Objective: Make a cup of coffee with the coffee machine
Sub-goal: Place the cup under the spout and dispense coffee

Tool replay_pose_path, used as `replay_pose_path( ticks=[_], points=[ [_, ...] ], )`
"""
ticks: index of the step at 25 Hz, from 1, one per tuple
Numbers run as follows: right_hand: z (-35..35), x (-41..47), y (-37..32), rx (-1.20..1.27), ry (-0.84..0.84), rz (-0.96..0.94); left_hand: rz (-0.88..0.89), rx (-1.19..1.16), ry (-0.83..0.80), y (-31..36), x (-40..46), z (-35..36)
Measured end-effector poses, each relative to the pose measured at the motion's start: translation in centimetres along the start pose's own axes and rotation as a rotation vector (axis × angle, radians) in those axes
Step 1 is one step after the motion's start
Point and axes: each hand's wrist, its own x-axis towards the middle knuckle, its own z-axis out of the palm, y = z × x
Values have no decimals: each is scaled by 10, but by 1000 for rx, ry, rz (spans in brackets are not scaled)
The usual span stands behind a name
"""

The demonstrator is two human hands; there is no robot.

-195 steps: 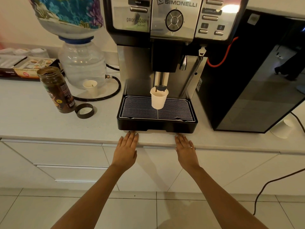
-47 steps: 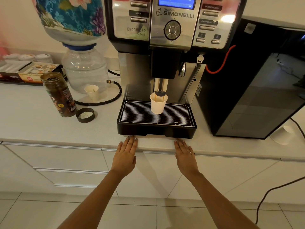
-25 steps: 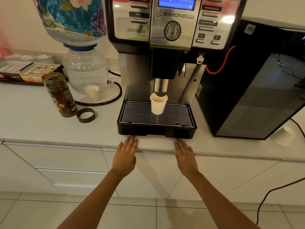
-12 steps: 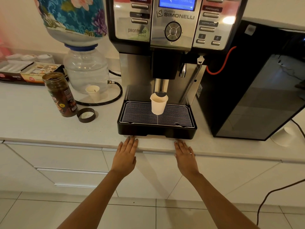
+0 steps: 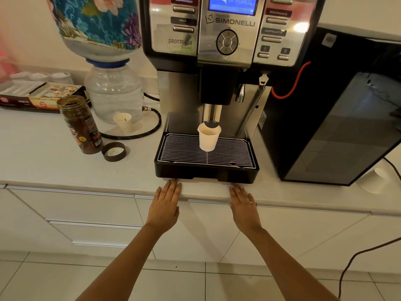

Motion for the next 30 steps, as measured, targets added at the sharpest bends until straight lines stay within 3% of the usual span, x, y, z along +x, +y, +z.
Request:
replay_pose_path(
  ticks=[22, 27, 30],
  points=[
    [-9, 2, 4, 3, -39, -31, 18, -35, 9, -3, 3, -2],
    [-30, 4, -15, -10, -13, -21, 36, -207, 199, -8, -4, -20],
    [-43, 2, -45, 18, 24, -134, -10, -234, 330, -21, -19, -30]
  ],
)
